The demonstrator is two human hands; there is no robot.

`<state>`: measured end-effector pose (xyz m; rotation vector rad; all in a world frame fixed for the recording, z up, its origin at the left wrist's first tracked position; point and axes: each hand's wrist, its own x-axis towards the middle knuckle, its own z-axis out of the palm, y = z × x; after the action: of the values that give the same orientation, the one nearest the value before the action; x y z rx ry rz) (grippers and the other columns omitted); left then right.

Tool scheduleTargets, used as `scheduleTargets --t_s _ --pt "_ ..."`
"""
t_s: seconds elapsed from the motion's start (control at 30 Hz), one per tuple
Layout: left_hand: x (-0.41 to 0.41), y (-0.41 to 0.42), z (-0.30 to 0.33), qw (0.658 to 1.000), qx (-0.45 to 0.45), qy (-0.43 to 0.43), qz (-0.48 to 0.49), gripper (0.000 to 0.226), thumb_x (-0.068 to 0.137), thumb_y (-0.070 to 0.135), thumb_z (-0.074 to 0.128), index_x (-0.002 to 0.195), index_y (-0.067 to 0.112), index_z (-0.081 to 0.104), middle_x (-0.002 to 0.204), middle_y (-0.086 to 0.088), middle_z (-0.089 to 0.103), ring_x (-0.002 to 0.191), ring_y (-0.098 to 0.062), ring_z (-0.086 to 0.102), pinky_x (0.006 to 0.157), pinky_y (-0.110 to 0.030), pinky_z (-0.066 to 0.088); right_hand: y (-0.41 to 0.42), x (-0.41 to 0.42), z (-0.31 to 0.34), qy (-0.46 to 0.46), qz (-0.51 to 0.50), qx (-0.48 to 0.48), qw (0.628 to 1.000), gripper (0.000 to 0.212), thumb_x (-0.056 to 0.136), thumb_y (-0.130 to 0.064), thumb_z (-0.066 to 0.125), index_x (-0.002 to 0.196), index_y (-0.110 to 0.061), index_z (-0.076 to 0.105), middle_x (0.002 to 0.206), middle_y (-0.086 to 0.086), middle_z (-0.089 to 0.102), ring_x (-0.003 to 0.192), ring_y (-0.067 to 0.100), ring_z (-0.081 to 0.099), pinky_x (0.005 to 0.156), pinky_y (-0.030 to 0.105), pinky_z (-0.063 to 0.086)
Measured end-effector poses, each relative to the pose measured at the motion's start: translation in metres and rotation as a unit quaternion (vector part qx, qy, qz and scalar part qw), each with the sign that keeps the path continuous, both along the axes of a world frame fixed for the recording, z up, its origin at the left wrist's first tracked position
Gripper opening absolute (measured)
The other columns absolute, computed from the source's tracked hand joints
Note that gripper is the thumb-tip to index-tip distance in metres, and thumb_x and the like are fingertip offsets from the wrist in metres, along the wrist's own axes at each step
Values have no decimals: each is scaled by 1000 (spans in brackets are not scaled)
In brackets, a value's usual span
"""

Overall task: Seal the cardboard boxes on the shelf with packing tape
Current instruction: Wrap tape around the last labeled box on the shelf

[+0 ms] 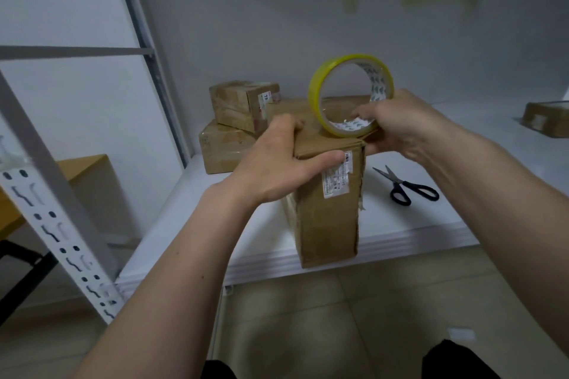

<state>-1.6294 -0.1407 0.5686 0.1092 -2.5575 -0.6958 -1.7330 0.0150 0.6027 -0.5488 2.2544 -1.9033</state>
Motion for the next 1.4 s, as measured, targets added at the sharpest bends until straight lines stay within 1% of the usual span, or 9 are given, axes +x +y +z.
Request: scheduleTargets --t_s 0.07,0.3,0.47,0.57,0.73,0.8,0.97,1.23,1.4 --pt "-1 1 -2 999 28 -9 -21 82 73 71 67 136 24 45 127 7 49 117 -11 51 102 -38 45 4 -2 6 -7 7 1 1000 11 93 -1 51 98 1 60 89 18 69 68 26 70 61 43 59" --pt "1 -1 -5 999 -31 -13 -9 112 63 87 44 154 24 28 142 10 39 134 -9 36 112 -30 32 13 -13 1 -85 67 -70 992 14 95 4 45 90 -1 57 85 16 67 75 26 69 58 46 59" --pt "2 -1 -4 1000 -23 -13 -7 113 64 86 45 156 24 24 142 11 36 135 -8 33 112 -30 31 20 -20 -18 -181 93 -150 968 19 93 3 46 108 -1 58 103 20 71 92 30 71 73 54 57" --pt "-1 1 -6 1000 -23 -6 -3 114 64 85 46 157 23 22 143 10 36 136 -9 32 112 -31 31 19 -20 -25 -196 73 -186 960 12 98 -10 46 92 -6 56 91 16 70 85 28 71 68 50 58" --pt "2 0 -10 1000 -2 12 -6 121 57 87 39 157 20 23 139 10 38 136 -7 31 110 -22 25 3 -10 -41 -166 97 -165 967 18 92 -21 61 107 -10 62 96 12 70 78 23 69 73 39 60" --pt "3 0 -10 1000 -1 9 -7 121 57 87 39 157 21 23 139 10 37 136 -7 31 109 -22 24 1 -11 -40 -161 77 -163 970 19 95 -18 56 111 -7 59 95 14 70 76 25 70 71 42 60" --pt "4 -3 -9 1000 -11 4 -6 120 58 88 38 157 22 23 141 8 37 135 -9 31 113 -29 29 11 -20 -19 -176 81 -122 973 18 101 -14 40 94 -5 53 64 14 70 55 27 70 55 43 57" --pt "2 -3 -11 1000 -8 20 -14 117 60 86 38 157 22 24 142 10 37 135 -6 31 109 -23 26 19 -27 -38 -246 85 -164 951 25 101 -16 38 105 2 56 83 21 71 72 34 71 65 48 56" --pt "1 -1 -12 999 -12 31 -17 116 61 86 38 156 21 24 143 9 37 134 -7 31 111 -26 29 17 -28 -63 -303 75 -220 924 25 99 -13 44 116 1 55 86 21 72 71 33 72 59 45 59"
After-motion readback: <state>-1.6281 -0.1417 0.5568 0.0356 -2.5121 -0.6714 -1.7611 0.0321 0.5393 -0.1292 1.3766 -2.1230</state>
